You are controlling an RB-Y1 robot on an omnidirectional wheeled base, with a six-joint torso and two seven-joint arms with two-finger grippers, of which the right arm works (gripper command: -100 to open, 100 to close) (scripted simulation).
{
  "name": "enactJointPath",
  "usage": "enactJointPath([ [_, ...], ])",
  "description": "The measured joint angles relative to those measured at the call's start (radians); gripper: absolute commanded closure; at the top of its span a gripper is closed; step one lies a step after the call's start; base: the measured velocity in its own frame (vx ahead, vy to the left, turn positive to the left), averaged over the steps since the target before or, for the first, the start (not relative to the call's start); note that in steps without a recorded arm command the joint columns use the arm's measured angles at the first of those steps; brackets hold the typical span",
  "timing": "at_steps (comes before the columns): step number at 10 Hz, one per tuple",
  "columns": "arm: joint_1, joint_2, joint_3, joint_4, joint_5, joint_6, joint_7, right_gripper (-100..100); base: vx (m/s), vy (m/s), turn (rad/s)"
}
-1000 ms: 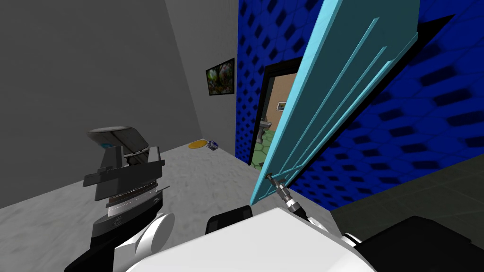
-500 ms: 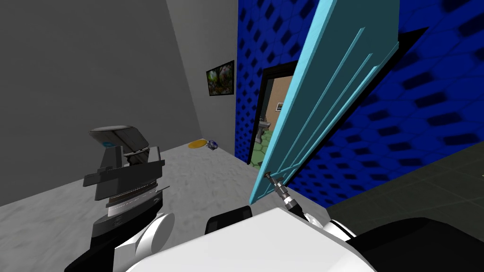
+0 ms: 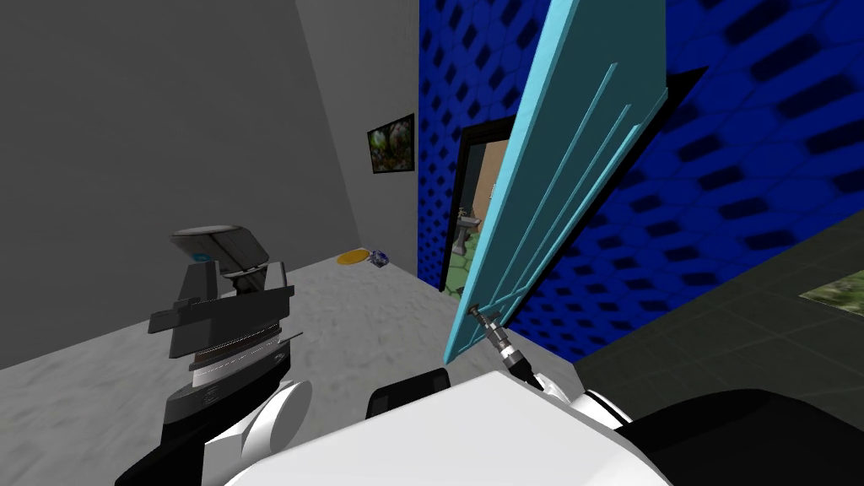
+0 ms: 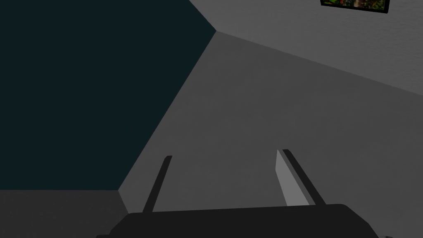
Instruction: Pull the door open
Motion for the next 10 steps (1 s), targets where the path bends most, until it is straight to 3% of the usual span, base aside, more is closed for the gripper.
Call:
enactJointPath([
  [1, -0.003, 0.003, -0.002, 0.001, 0.003, 0.005, 0.002, 100, -0.037, -0.01, 0.005],
  [2, 0.015, 0.001, -0.003, -0.039, 0.004, 0.028, 0.001, 100, -0.008, -0.004, -0.012],
  [4, -0.014, 0.006, -0.002, 0.015, 0.006, 0.001, 0.003, 100, -0.046, -0.007, 0.0],
  [5, -0.039, 0.01, -0.004, 0.035, 0.015, 0.0, 0.002, 100, -0.145, -0.067, 0.017],
  [6, -0.116, 0.022, -0.003, 0.166, 0.027, -0.052, 0.004, 100, -0.093, -0.04, 0.038],
  [7, -0.151, 0.027, -0.002, 0.249, 0.031, -0.09, 0.006, 100, -0.041, -0.012, -0.012],
  [8, -0.156, 0.027, -0.003, 0.28, 0.032, -0.1, 0.008, 100, -0.014, -0.006, -0.027],
  [10, -0.118, 0.025, -0.005, 0.23, 0.029, -0.062, 0.011, 100, 0.0, 0.0, 0.0],
])
